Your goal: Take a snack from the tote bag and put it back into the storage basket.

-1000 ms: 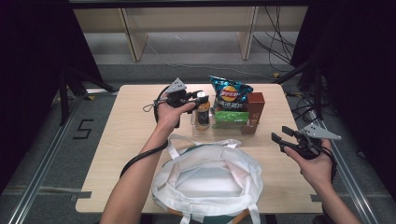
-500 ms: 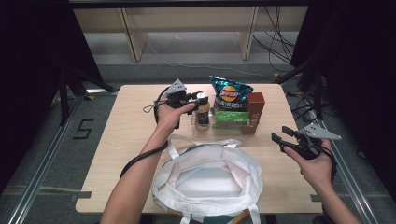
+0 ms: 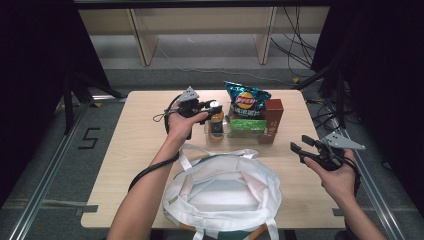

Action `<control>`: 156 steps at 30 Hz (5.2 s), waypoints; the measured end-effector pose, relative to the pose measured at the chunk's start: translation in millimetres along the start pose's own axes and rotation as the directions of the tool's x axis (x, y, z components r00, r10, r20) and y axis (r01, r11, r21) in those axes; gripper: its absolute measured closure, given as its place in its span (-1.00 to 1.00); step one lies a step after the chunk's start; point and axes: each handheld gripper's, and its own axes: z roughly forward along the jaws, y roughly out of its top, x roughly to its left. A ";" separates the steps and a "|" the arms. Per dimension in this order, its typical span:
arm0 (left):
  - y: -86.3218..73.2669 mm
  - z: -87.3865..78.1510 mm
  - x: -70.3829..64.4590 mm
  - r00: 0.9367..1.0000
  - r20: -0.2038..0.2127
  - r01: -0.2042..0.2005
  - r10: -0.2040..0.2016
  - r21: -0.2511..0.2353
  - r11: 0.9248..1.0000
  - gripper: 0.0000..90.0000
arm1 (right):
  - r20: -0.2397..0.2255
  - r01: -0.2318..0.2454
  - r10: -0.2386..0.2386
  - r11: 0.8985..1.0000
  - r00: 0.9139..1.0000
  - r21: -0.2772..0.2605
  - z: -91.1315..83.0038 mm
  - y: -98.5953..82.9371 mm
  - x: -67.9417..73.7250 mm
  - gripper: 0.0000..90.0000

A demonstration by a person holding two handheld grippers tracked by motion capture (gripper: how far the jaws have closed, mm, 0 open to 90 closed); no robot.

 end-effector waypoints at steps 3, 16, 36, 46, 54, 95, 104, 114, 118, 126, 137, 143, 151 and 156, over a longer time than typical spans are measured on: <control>-0.8 0.3 0.2 1.000 0.000 0.000 0.000 0.002 1.000 0.30 | -0.007 -0.004 0.004 1.000 1.000 0.008 -0.4 0.4 0.1 0.00; -7.3 2.3 1.5 1.000 0.008 0.004 -0.004 0.016 1.000 0.30 | -0.010 0.003 -0.003 1.000 1.000 0.010 -0.7 0.3 -0.7 0.00; -4.9 -3.0 -8.5 0.998 -0.054 -0.020 0.022 0.046 0.999 -0.38 | -0.018 -0.012 0.012 1.000 1.000 0.014 0.3 0.3 1.7 -0.01; -2.2 -20.9 -11.3 0.999 -0.049 -0.009 0.011 0.028 1.000 -0.41 | -0.008 -0.008 0.008 1.000 1.000 0.026 -0.8 0.3 2.8 -0.01; 1.9 -33.1 -13.9 0.998 -0.057 -0.011 0.012 0.033 0.999 -0.41 | -0.014 0.004 -0.003 1.000 1.000 0.013 0.7 0.0 0.7 -0.01; -9.9 -98.1 -37.6 0.997 -0.055 -0.040 0.045 0.073 0.997 -0.41 | 0.001 -0.011 0.011 1.000 1.000 0.021 0.0 -0.3 3.3 -0.01; -22.2 -107.7 -44.1 0.998 -0.041 -0.038 0.042 0.091 0.995 -0.40 | -0.001 0.008 -0.008 1.000 1.000 0.022 -0.5 0.1 0.2 -0.01; -32.7 -120.2 -51.4 0.999 -0.034 -0.028 0.032 0.091 0.995 -0.40 | -0.004 0.018 -0.018 1.000 1.000 0.025 -0.5 0.0 -0.2 -0.01; -34.3 -126.3 -54.2 0.999 -0.020 -0.028 0.030 0.087 0.996 -0.40 | 0.001 -0.001 0.001 1.000 1.000 0.025 -0.7 0.4 0.6 -0.01; -37.0 -141.2 -61.0 0.999 -0.017 -0.030 0.031 0.084 0.996 -0.41 | -0.001 0.018 -0.017 1.000 1.000 0.025 -0.4 0.5 0.5 -0.01; -50.7 -163.0 -70.1 1.000 -0.014 -0.024 0.026 0.089 0.996 -0.41 | 0.001 -0.014 0.014 1.000 1.000 0.022 -1.2 1.2 2.6 -0.01; -57.3 -176.3 -71.6 0.999 -0.031 -0.022 0.025 0.097 0.995 -0.41 | 0.007 -0.008 0.008 1.000 1.000 0.028 -2.1 1.3 2.2 -0.01; -68.0 -189.5 -75.0 0.999 -0.043 -0.008 0.013 0.104 0.995 -0.42 | 0.004 0.002 -0.002 1.000 1.000 0.027 -1.4 1.4 1.8 -0.01; -76.3 -195.2 -76.5 0.999 -0.043 0.008 -0.004 0.092 0.996 -0.42 | 0.007 -0.007 0.006 1.000 1.000 0.027 -1.6 1.2 2.3 -0.01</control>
